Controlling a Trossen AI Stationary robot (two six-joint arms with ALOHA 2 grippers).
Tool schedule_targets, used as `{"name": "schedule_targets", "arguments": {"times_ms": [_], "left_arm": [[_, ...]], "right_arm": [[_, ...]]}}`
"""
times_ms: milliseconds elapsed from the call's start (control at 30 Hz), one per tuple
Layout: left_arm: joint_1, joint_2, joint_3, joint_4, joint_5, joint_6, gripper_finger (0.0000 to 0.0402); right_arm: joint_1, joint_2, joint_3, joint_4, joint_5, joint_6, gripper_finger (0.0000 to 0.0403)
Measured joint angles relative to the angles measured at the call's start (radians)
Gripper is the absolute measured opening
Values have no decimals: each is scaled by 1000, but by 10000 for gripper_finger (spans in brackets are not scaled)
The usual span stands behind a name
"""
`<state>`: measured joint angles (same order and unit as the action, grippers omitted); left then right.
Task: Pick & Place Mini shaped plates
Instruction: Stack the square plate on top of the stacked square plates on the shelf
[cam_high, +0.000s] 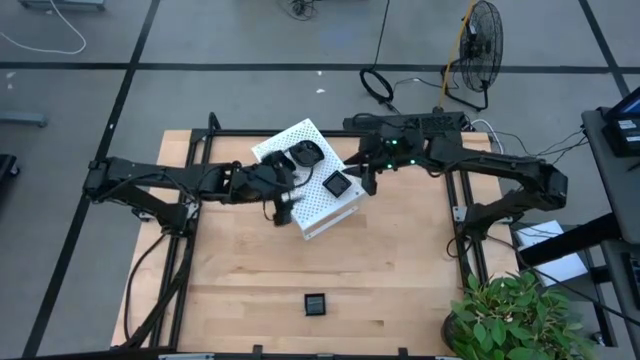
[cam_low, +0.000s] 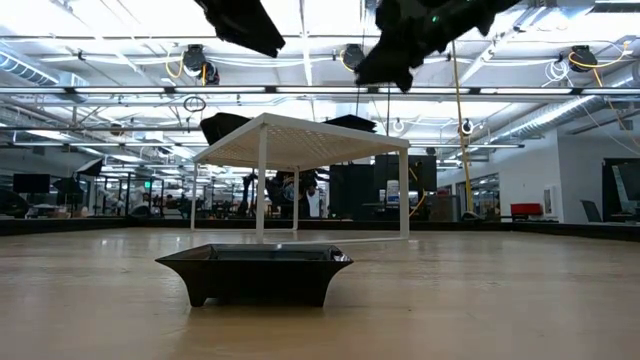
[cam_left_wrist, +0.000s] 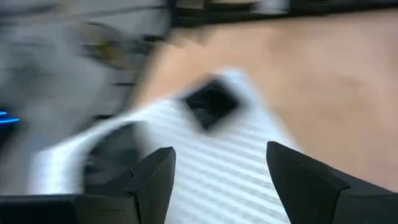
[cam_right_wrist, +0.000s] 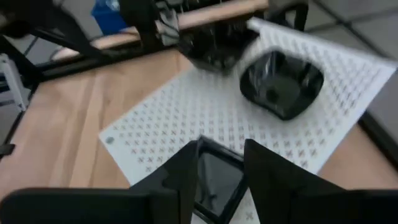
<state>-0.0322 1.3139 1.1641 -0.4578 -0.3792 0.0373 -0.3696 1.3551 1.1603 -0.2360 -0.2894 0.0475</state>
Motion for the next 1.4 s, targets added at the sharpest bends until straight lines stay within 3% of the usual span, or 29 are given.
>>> {"name": "schedule_targets", "arguments": {"times_ms": [100,167,433,567,733,1000,1400], "left_arm": [[-17,29,1,-36,236,-3,253],[-47,70,1,-59,319,-3,253],[-199,346,0,-27,364,-38,253],[-233,460,0,121,505,-139,253],[-258,529,-1,249,586,-172,253],[-323,525,0,260,487,-137,253],[-437,549,0,251,280,-268,253]], "right_arm": [[20,-48,0,15,-1,-35,120],[35,-71,0,23,-1,-51,117],[96,-112,0,70,-1,-94,116],[116,-113,0,75,-1,-113,116],[137,-113,0,79,-1,-119,116],[170,-113,0,97,-1,-113,116],[239,-113,0,163,6,-60,116]]}}
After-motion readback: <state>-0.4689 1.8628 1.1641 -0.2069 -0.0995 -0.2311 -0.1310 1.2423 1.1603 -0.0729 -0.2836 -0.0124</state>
